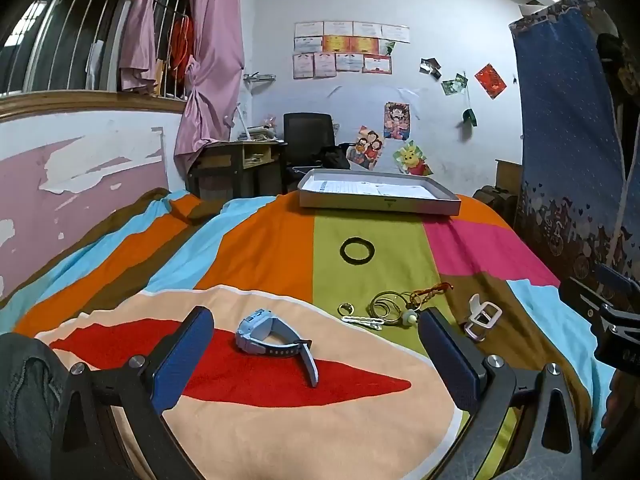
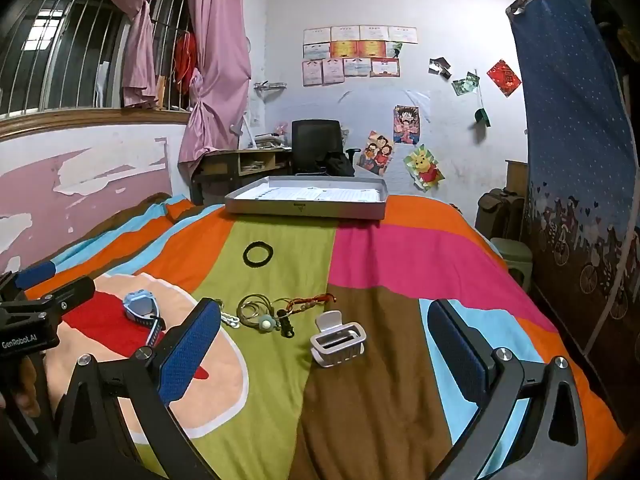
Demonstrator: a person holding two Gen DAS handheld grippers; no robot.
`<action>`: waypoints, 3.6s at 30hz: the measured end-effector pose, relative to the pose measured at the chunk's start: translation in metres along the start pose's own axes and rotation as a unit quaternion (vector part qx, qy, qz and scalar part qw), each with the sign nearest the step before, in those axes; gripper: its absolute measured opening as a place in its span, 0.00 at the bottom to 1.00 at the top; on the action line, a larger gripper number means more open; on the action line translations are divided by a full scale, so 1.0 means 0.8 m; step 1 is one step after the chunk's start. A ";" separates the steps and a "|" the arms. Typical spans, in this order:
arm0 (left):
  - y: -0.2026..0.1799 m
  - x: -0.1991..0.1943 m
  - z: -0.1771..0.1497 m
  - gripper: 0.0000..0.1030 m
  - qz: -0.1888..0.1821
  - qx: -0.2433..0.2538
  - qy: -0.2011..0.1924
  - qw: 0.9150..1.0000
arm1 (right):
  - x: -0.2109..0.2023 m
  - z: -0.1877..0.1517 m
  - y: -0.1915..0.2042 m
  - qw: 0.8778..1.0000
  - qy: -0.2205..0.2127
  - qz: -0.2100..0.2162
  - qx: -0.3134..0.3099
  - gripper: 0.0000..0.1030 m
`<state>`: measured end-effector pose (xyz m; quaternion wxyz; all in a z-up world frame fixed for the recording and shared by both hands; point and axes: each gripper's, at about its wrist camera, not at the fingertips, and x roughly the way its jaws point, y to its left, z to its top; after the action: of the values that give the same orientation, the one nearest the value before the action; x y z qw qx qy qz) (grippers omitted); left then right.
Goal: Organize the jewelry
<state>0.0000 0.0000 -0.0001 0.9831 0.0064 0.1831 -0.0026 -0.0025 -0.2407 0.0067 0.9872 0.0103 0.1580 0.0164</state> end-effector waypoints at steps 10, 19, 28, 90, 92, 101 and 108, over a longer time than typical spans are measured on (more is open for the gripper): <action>0.001 0.001 0.000 1.00 -0.003 -0.009 0.006 1.000 | 0.000 -0.001 0.000 1.000 0.000 0.000 -0.001 0.99; 0.000 0.000 0.000 1.00 -0.002 -0.007 0.005 1.000 | 0.000 -0.001 -0.002 1.000 0.001 0.000 0.002 0.99; 0.000 0.000 0.000 1.00 -0.001 -0.005 0.003 1.000 | 0.000 -0.001 -0.002 1.000 0.001 0.001 0.002 0.99; -0.003 -0.002 0.000 1.00 0.001 0.000 0.002 1.000 | 0.000 -0.001 -0.004 1.000 0.003 0.002 0.008 0.99; -0.014 -0.001 0.005 1.00 0.000 0.000 0.002 1.000 | 0.001 -0.003 -0.003 1.000 0.002 0.002 0.009 0.99; 0.002 0.009 0.001 1.00 0.007 -0.029 0.016 0.999 | 0.011 -0.008 -0.002 1.000 0.009 -0.003 0.021 0.99; 0.030 0.030 0.001 1.00 0.035 -0.053 0.039 0.997 | 0.033 -0.014 0.001 0.999 0.026 0.002 0.030 0.99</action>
<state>0.0224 0.0237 -0.0078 0.9736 -0.0394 0.2209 0.0423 0.0189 -0.2388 -0.0121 0.9821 0.0394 0.1839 0.0139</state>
